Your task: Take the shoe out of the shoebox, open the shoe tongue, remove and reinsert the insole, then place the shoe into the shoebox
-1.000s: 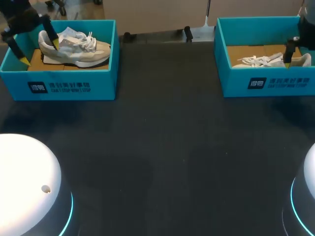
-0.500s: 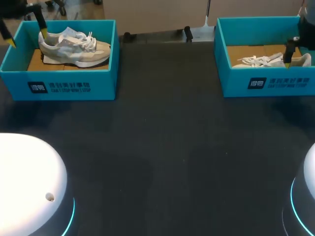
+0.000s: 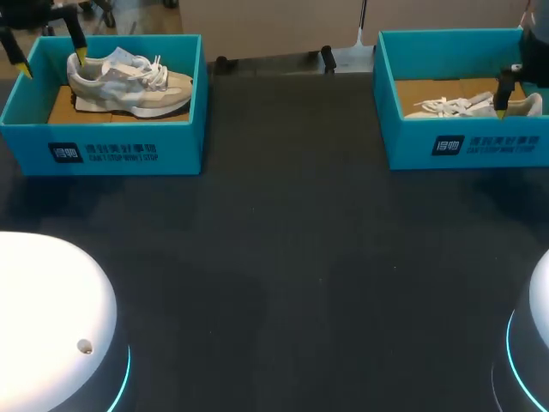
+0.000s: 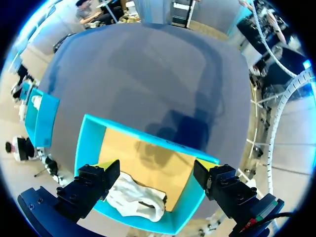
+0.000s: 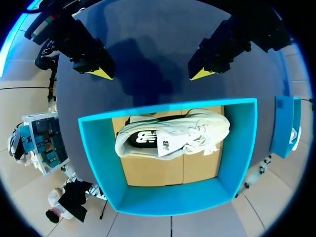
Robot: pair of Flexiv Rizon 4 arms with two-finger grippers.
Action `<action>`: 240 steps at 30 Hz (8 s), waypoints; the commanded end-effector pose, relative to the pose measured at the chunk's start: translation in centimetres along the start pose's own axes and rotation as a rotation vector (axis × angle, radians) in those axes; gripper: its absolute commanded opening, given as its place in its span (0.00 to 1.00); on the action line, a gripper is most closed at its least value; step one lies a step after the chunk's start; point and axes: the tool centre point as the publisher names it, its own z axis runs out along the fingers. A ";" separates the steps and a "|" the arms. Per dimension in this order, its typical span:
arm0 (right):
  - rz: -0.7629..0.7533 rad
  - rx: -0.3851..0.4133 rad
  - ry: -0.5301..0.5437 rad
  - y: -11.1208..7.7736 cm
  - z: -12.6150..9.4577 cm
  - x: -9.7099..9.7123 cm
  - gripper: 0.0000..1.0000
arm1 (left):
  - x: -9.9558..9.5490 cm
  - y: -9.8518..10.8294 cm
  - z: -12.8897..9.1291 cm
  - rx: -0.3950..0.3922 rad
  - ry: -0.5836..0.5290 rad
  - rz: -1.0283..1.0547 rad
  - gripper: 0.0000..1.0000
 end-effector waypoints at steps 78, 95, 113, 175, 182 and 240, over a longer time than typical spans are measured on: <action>0.001 -0.002 0.001 -0.1 0.0 0.0 1.00 | 1.6 19.4 6.4 -0.112 0.045 0.438 1.00; 0.001 -0.002 0.001 -0.1 0.0 0.0 1.00 | 0.8 22.7 9.3 -0.127 0.016 0.473 1.00; 0.001 -0.002 0.001 -0.1 0.0 0.0 1.00 | 0.9 24.5 12.9 -0.190 -0.011 0.456 0.99; 0.001 -0.002 0.001 -0.1 0.0 0.0 1.00 | 0.2 26.9 17.0 -0.097 0.014 0.327 0.73; 0.001 -0.002 0.001 -0.1 0.0 0.0 1.00 | 0.2 27.0 17.6 -0.084 0.027 0.316 0.43; 0.001 -0.002 0.001 -0.1 0.0 0.0 1.00 | 2.0 23.3 3.9 -0.208 0.048 0.344 0.00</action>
